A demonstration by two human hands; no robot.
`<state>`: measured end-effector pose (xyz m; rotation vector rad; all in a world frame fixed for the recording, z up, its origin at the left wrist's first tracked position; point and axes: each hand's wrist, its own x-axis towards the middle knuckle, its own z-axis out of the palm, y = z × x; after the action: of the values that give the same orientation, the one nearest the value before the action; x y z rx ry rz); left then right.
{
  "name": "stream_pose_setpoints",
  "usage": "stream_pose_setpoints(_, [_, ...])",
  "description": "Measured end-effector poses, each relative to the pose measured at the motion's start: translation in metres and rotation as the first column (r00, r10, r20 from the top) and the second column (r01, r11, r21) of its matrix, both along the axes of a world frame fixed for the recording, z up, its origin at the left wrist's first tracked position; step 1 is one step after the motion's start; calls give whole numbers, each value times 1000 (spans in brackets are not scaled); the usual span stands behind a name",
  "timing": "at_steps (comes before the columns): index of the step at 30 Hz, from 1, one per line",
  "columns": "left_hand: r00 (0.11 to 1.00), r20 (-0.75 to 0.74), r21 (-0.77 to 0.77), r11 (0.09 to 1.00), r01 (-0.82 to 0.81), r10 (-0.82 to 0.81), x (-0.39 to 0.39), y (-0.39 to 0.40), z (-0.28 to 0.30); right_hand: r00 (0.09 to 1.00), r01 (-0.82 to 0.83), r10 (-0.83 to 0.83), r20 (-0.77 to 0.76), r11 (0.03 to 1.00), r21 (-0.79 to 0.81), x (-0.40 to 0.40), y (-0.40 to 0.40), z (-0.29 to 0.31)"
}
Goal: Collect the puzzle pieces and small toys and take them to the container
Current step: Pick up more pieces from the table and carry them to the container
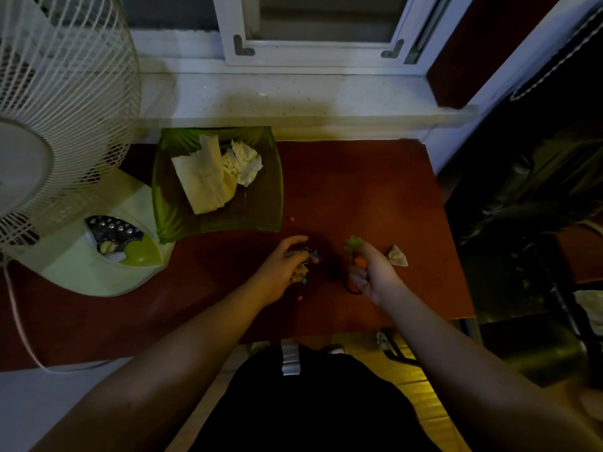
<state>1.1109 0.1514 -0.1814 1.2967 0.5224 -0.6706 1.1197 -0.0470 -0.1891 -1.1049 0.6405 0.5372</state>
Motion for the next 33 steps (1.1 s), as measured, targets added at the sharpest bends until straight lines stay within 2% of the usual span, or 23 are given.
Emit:
stream_pose_setpoints(2, [991,-97,-187,976,-113,96,2,1,1,997,69,-67,-28,995,70,-1,0,1])
stream_pose_setpoints(6, [969,-197,-453,863,-223,147,-1,6,6,989,144,-138,-49,977,160,-4,0,2])
stream_pose_setpoints(12, [940,-285,-548,774,-319,186,-2,6,3,983,177,-167,-70,969,173,-14,1,5])
stream_pose_setpoints(18, [926,-300,-513,779,-361,231,-2,5,4,985,167,-154,-78,962,214,-23,2,9])
stream_pose_setpoints(23, [948,-232,-308,907,-286,220,-2,4,8,976,219,-209,-63,934,284,-30,5,15])
stream_pose_setpoints(27, [959,-229,-261,939,-225,166,0,5,9,964,263,-258,-57,914,308,-35,7,23])
stream_pose_setpoints(33, [951,-215,-239,932,-272,222,2,2,22,976,218,-217,-23,960,173,-39,19,32])
